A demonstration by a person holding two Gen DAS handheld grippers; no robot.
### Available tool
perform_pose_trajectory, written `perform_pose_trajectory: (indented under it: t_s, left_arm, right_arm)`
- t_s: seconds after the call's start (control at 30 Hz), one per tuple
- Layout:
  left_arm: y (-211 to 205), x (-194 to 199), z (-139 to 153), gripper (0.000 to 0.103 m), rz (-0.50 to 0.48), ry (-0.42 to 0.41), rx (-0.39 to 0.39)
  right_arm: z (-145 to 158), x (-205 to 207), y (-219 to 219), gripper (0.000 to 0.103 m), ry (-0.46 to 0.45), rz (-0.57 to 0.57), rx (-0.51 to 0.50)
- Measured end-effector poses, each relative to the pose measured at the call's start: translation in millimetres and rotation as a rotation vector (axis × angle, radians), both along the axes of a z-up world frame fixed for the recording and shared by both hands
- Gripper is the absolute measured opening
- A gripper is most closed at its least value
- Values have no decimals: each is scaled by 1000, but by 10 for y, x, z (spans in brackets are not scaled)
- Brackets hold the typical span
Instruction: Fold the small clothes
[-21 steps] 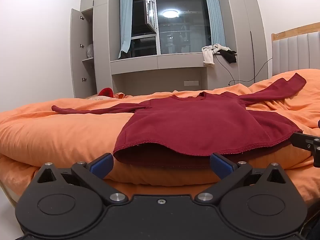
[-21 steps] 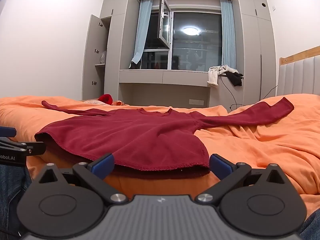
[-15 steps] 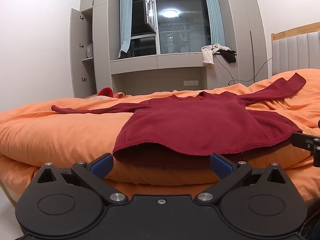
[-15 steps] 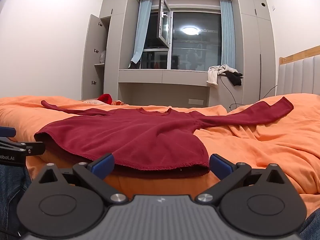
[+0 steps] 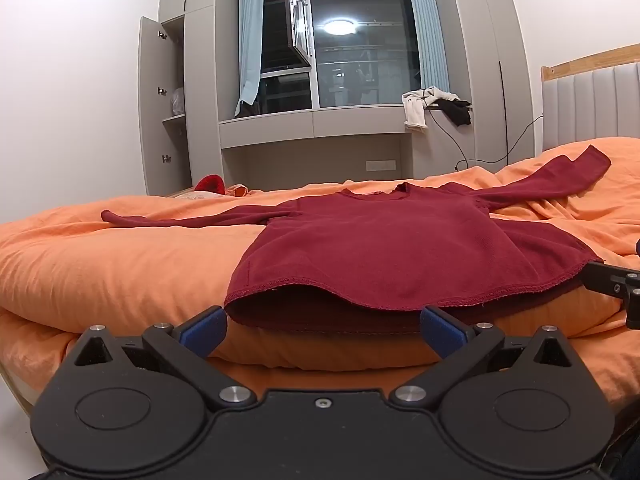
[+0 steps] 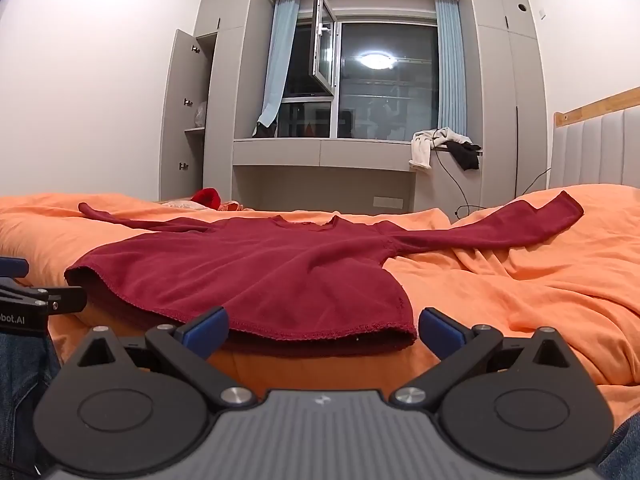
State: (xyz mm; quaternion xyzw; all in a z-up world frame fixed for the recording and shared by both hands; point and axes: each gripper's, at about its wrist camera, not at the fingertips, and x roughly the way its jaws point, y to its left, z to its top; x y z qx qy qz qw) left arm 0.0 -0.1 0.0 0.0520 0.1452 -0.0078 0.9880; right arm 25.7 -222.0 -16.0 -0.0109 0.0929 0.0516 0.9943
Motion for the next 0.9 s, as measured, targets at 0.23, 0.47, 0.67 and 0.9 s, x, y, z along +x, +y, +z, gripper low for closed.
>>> perform_pose_trajectory:
  t_s: [0.23, 0.47, 0.67, 0.9]
  left_arm:
    - [2, -1, 0, 103, 1, 0, 0]
    - [1, 0, 0, 103, 0, 0, 0]
    - [1, -2, 1, 103, 1, 0, 0]
    - [1, -1, 0, 103, 0, 1, 0]
  right_arm:
    - [-33, 37, -34, 103, 4, -1, 1]
    - [-8, 35, -30, 103, 6, -8, 0]
    - [-1, 28, -18, 103, 7, -8, 0]
    - [-5, 30, -23, 103, 7, -8, 1]
